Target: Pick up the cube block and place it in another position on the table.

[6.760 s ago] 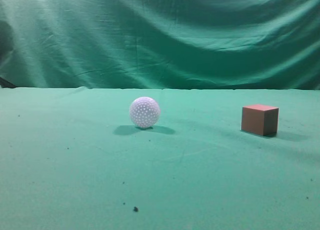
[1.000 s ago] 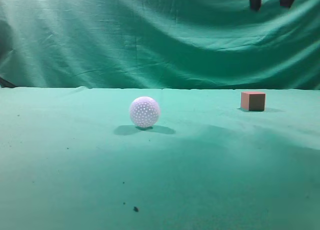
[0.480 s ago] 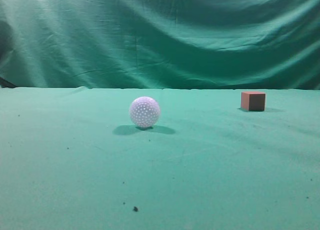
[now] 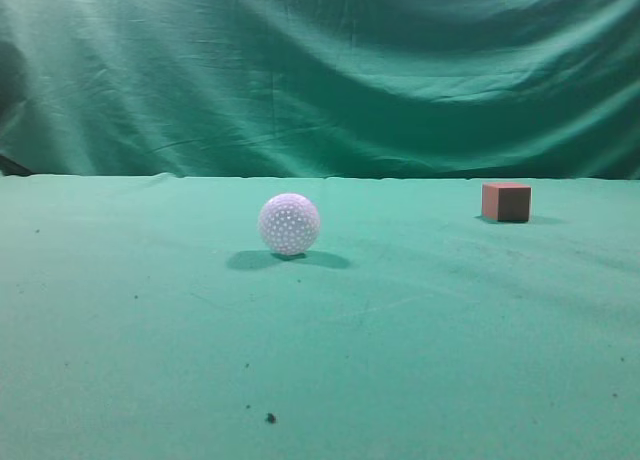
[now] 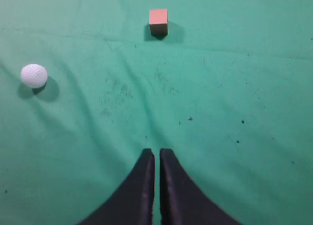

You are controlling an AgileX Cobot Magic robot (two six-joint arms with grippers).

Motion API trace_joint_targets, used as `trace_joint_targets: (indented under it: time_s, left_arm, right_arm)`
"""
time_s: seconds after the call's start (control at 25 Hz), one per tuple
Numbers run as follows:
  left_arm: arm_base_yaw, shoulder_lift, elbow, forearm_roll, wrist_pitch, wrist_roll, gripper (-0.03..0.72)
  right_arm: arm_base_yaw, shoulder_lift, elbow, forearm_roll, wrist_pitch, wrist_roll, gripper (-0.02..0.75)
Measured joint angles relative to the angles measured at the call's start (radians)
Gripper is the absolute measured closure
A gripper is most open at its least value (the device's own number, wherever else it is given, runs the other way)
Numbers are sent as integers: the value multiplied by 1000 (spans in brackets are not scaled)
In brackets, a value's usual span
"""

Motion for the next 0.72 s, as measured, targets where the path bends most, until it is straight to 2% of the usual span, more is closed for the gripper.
trace_joint_targets:
  time_s: [0.28, 0.44, 0.56, 0.72]
  left_arm:
    - [0, 0, 0, 0, 0, 0, 453]
    - [0, 0, 0, 0, 0, 0, 453]
    - [0, 0, 0, 0, 0, 0, 453]
    - [0, 0, 0, 0, 0, 0, 453]
  right_arm:
    - [0, -85, 2, -27, 138, -35, 738]
    - [0, -96, 2, -29, 159, -43, 738]
    - [-1, -146, 20, -39, 63, -70, 738]
    - [-55, -280, 139, -12, -203, -141, 738]
